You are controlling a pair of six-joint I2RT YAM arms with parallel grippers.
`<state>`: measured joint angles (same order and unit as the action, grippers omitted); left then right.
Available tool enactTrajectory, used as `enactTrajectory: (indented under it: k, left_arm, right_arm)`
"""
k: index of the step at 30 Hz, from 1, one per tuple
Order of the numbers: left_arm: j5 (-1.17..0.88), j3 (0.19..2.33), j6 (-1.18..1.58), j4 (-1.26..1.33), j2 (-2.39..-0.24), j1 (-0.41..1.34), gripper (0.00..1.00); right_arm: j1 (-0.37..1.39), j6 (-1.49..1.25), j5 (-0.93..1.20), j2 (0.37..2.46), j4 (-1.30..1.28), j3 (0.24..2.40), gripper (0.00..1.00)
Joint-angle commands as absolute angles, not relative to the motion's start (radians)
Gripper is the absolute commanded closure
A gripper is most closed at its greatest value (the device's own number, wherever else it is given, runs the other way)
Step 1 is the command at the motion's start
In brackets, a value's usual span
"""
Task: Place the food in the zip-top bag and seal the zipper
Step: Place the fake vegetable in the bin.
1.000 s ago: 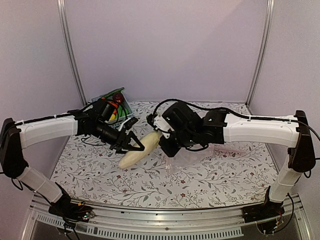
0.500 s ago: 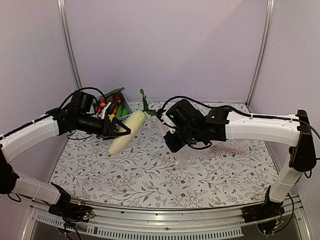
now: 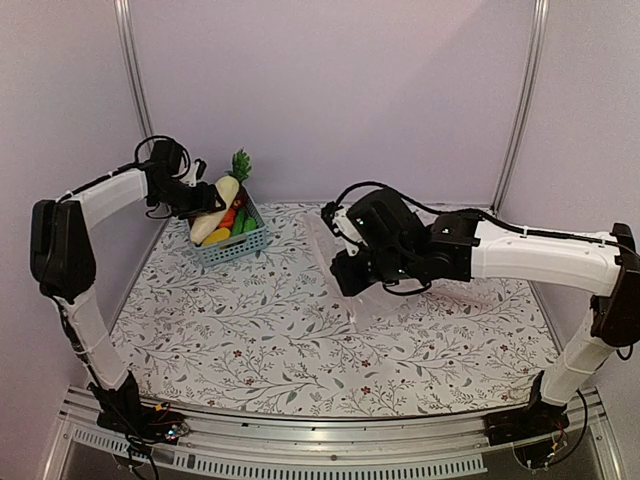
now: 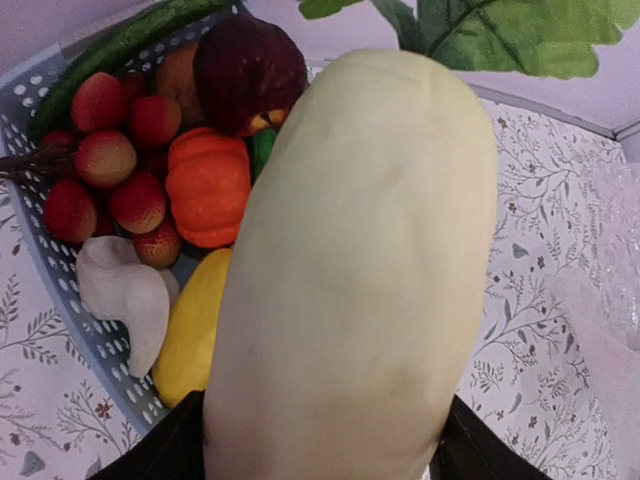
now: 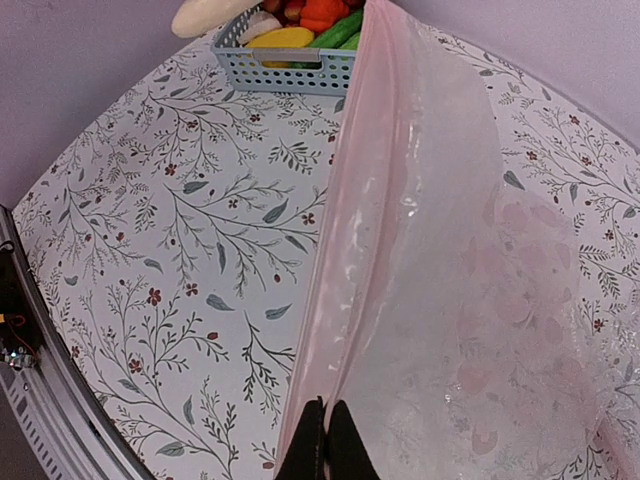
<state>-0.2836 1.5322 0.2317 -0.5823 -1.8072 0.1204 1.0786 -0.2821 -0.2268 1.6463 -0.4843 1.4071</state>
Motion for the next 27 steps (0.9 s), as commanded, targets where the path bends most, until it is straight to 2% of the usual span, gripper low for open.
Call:
enactTrajectory:
  k: [1,7,10,11,15,16,17,23,27]
  left_arm:
    - [-0.154,1.745,0.085,-0.705,-1.989,0.122,0.48]
    - [-0.094,1.835,0.034,-0.727,-2.114,0.118,0.48]
    - [-0.080,1.849,0.021,-0.725,-2.136,0.115,0.44]
    - [-0.088,1.850,0.015,-0.727,-2.137,0.116,0.40]
    - [-0.111,1.835,0.018,-0.729,-2.112,0.117,0.14]
    - [-0.102,1.832,0.020,-0.727,-2.096,0.117,0.03]
    - [-0.087,1.826,0.028,-0.726,-2.071,0.116,0.01]
    - [-0.036,1.721,0.123,-0.635,-1.814,0.129,0.00]
    - [-0.070,1.546,0.229,-0.568,-1.592,0.214,0.00]
  right_arm:
    - [1.077,-0.307,-0.201,1.599,-0.434,1.381,1.00]
    - [1.077,-0.302,-0.200,1.592,-0.432,1.374,1.00]
    - [1.077,-0.302,-0.198,1.586,-0.432,1.371,1.00]
    - [1.078,-0.303,-0.198,1.585,-0.433,1.370,1.00]
    - [1.078,-0.305,-0.201,1.585,-0.431,1.373,1.00]
    - [1.077,-0.309,-0.201,1.584,-0.432,1.376,1.00]
    - [1.077,-0.311,-0.201,1.583,-0.433,1.381,1.00]
    - [1.078,-0.333,-0.203,1.567,-0.442,1.395,1.00]
    - [1.077,-0.347,-0.239,1.568,-0.445,1.406,1.00]
